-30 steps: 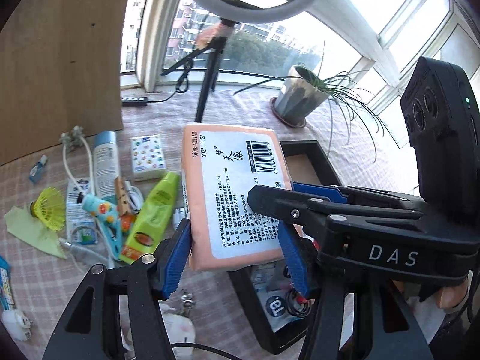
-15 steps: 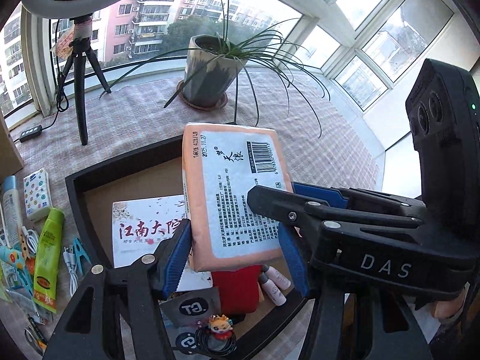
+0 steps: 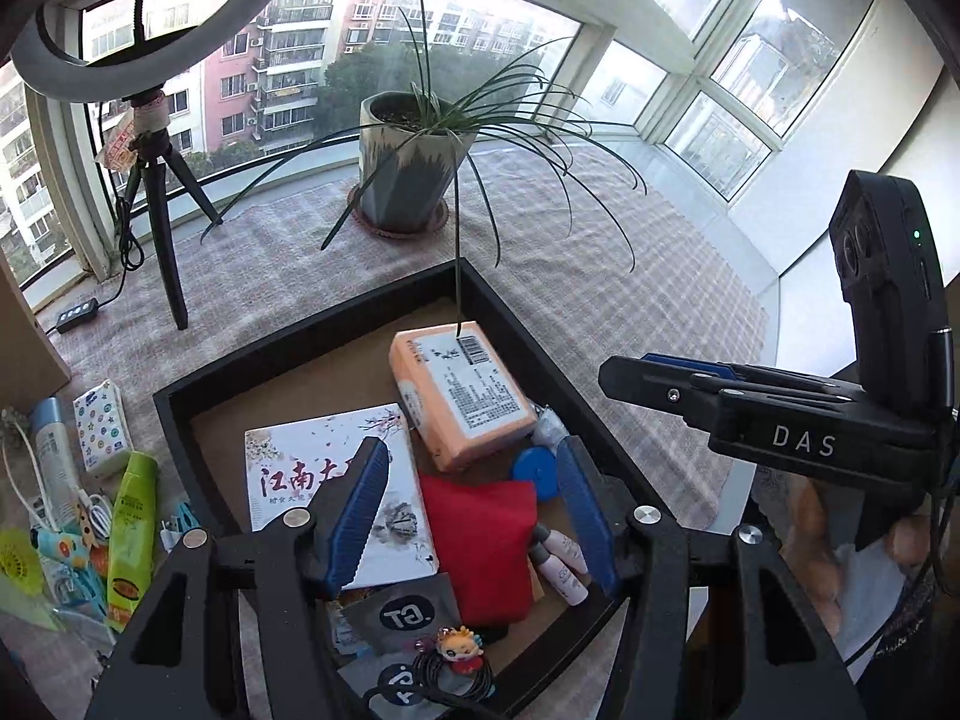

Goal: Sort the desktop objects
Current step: 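Carry the orange-and-white packet into the tray and open both grippers, then move both grippers back toward the yellow stick on the table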

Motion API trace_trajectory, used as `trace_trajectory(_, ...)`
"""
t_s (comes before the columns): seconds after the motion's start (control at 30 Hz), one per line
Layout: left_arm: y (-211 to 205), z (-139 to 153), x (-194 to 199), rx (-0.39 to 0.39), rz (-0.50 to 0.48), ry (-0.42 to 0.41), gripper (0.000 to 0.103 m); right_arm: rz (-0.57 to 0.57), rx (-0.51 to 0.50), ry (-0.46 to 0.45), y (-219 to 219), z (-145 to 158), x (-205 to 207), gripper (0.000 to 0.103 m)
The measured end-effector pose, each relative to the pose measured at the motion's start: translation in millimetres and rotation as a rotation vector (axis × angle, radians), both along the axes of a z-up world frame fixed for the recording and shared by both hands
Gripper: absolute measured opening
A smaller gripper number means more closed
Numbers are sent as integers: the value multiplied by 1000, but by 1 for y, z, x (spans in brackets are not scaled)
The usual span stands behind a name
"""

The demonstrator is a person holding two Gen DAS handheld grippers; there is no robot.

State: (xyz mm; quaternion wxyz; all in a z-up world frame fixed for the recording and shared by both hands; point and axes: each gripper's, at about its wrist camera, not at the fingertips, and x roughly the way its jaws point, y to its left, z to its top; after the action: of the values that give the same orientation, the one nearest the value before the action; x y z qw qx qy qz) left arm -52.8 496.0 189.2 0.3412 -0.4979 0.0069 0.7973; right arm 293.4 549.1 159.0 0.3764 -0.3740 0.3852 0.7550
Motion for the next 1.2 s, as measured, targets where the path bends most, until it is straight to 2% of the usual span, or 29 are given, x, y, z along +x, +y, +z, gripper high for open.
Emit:
trace_trajectory(0.13,-49,16,11,-4,44,31,55,39,-26,28,-17,0,-5,41)
trace_trajectory(0.37,-162,25,54,-94,201,80,55,205,-28,56,-68,6,-28,41)
trace_trajectory(0.53,-246,10,89,-128,363,29,55,372,-36,41,-115,-1,-53,42)
trace_trajectory(0.7,-312,-22,127,-143,505,-60,55,556,-24,-25,-172,-23,-81,44)
trace_trajectory(0.83,-354,-48,158,-131,609,-135,55,751,-20,-93,-226,-51,-109,44)
trace_trajectory(1.0,-392,-70,198,-120,714,-194,55,1088,47,-204,-313,-89,-137,44)
trace_trajectory(1.1,-410,-80,219,-112,768,-223,55,1262,60,-254,-358,-113,-145,51)
trace_trajectory(1.2,-426,-87,239,-93,816,-243,55,1413,115,-327,-399,-136,-146,53)
